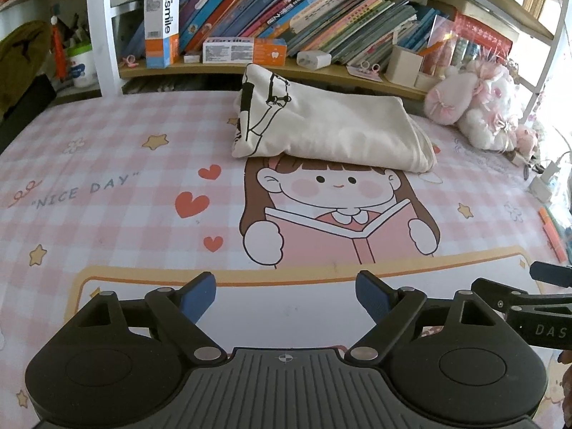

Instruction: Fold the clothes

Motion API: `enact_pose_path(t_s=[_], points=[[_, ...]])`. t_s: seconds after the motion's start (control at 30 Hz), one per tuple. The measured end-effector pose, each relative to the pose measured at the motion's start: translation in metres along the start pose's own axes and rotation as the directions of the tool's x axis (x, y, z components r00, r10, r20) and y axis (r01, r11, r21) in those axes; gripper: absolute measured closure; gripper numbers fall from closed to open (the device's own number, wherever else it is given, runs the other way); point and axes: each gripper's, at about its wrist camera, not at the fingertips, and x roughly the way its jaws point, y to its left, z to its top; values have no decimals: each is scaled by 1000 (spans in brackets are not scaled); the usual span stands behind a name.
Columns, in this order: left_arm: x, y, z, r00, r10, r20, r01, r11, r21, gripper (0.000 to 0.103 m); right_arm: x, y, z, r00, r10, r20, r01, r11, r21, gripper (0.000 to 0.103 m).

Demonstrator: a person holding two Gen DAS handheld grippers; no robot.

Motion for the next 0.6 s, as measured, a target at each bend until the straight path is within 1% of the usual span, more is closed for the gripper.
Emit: enact_pose_path(t_s=[0.6], points=[[3, -2, -3, 1000, -1, -29, 1, 1000, 11, 15, 3, 0, -1, 1000, 4, -15, -4, 1000, -5, 4]])
